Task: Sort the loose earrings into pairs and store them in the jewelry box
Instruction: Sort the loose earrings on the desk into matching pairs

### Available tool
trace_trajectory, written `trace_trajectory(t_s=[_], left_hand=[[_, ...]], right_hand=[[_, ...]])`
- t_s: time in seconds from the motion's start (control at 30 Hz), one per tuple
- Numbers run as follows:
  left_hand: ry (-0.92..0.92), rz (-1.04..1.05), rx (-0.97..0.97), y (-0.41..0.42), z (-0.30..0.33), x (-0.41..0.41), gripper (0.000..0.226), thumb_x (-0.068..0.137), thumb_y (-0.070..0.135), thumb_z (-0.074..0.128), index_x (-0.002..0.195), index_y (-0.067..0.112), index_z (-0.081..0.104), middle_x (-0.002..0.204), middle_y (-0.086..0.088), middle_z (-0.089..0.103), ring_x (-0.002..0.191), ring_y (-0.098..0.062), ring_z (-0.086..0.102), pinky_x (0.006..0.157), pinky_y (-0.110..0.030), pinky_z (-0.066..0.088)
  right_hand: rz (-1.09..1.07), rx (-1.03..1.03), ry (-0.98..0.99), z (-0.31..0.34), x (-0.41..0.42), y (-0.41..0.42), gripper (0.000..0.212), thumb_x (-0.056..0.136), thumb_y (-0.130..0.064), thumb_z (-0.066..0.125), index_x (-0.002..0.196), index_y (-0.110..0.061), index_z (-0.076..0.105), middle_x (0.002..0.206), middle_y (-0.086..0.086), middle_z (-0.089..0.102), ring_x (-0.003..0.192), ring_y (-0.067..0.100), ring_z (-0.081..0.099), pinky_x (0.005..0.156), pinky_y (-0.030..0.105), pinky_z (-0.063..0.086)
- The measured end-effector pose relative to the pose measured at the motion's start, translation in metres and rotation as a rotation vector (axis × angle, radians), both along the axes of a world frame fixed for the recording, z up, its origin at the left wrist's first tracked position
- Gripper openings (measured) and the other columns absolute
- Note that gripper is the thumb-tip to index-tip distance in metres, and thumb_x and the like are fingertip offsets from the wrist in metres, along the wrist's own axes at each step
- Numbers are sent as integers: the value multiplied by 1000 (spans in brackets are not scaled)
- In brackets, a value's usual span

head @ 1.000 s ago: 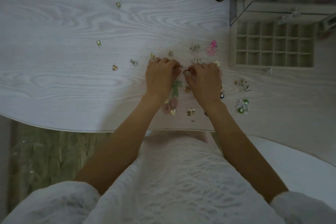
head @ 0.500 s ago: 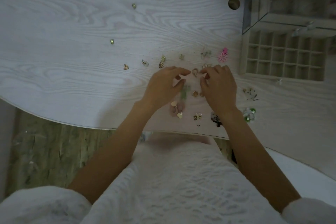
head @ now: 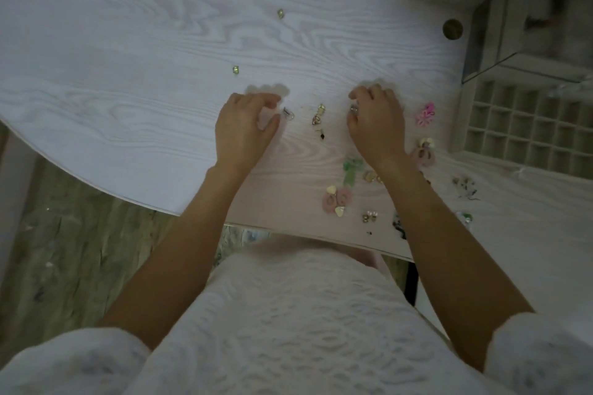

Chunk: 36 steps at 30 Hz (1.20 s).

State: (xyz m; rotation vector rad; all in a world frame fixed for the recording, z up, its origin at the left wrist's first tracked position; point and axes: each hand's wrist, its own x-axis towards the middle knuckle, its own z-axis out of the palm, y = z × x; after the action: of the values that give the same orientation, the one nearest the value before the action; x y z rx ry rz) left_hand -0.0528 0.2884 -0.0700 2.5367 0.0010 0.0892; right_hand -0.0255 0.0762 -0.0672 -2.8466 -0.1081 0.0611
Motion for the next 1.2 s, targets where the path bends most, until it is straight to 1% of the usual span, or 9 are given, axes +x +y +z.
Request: trace_trajectory(t_s=[0.1, 0.27, 0.33, 0.63, 0.73, 0.8, 0.97, 1.07, 1.2], left_hand=[[76, -86, 99, -11, -6, 10, 27, 81, 27, 67, 106, 18, 66, 100, -5, 65, 94, -29, 52, 74, -32, 41], [81, -63, 52, -16, -10, 9, 14, 84, 26, 64, 95, 20, 69, 95, -3, 63, 89, -24, 52, 65, -25, 35], [87, -44, 31, -15, -11, 8, 13, 84, 28, 64, 95, 22, 69, 94, -2, 62, 88, -21, 52, 64, -25, 35], [139, -33, -17, -14, -12, 6, 13, 81, 30, 67, 90, 22, 69, 96, 0, 60, 92, -20, 50, 70, -24, 36], [154, -30, -26, -13, -13, 5, 14, 78, 31, 69, 88, 21, 68, 97, 1, 60, 93, -19, 50, 72, -23, 37], [141, -34, -12, -13, -12, 4, 14, 79, 31, 69, 88, 21, 68, 96, 1, 62, 92, -19, 51, 71, -23, 36], [54, -66, 64, -13, -12, 0, 12, 80, 27, 67, 87, 17, 69, 90, -2, 65, 84, -24, 54, 68, -28, 38], [11, -90, 89, -11, -14, -4, 13, 80, 26, 67, 87, 15, 69, 88, -3, 66, 81, -26, 56, 70, -33, 40], [1, -125, 69, -5, -14, -6, 18, 80, 28, 67, 94, 16, 68, 92, -2, 66, 87, -25, 56, 75, -33, 39]], right_hand=[[-42, 75, 80, -4, 2, 3, 16, 89, -7, 49, 101, -4, 59, 102, 14, 59, 94, 28, 53, 73, 35, 41], [-12, 188, 93, -5, -5, 6, 10, 88, -13, 57, 94, -7, 63, 93, 9, 61, 84, 22, 56, 67, 27, 40], [13, 203, 77, -5, -8, 5, 10, 87, -14, 58, 93, -7, 64, 91, 9, 62, 82, 21, 57, 66, 28, 42], [28, 268, 60, -5, -22, 0, 16, 87, -9, 57, 101, -9, 64, 95, 8, 63, 84, 21, 58, 73, 33, 49], [-31, 287, 25, -2, -26, -2, 29, 84, -6, 58, 112, -11, 60, 108, 7, 58, 85, 15, 55, 71, 24, 43], [-35, 272, 43, -1, -24, -4, 33, 83, -6, 60, 115, -12, 58, 109, 7, 58, 89, 15, 55, 72, 22, 40], [28, 202, 125, -2, -12, -1, 13, 85, -17, 62, 97, -11, 65, 90, 7, 64, 84, 20, 57, 69, 28, 42], [35, 194, 133, -2, -8, 6, 10, 86, -16, 61, 92, -11, 66, 87, 6, 64, 82, 20, 57, 67, 26, 39], [25, 174, 134, -1, -4, 17, 9, 86, -15, 59, 91, -11, 65, 87, 6, 64, 81, 20, 57, 66, 26, 39]])
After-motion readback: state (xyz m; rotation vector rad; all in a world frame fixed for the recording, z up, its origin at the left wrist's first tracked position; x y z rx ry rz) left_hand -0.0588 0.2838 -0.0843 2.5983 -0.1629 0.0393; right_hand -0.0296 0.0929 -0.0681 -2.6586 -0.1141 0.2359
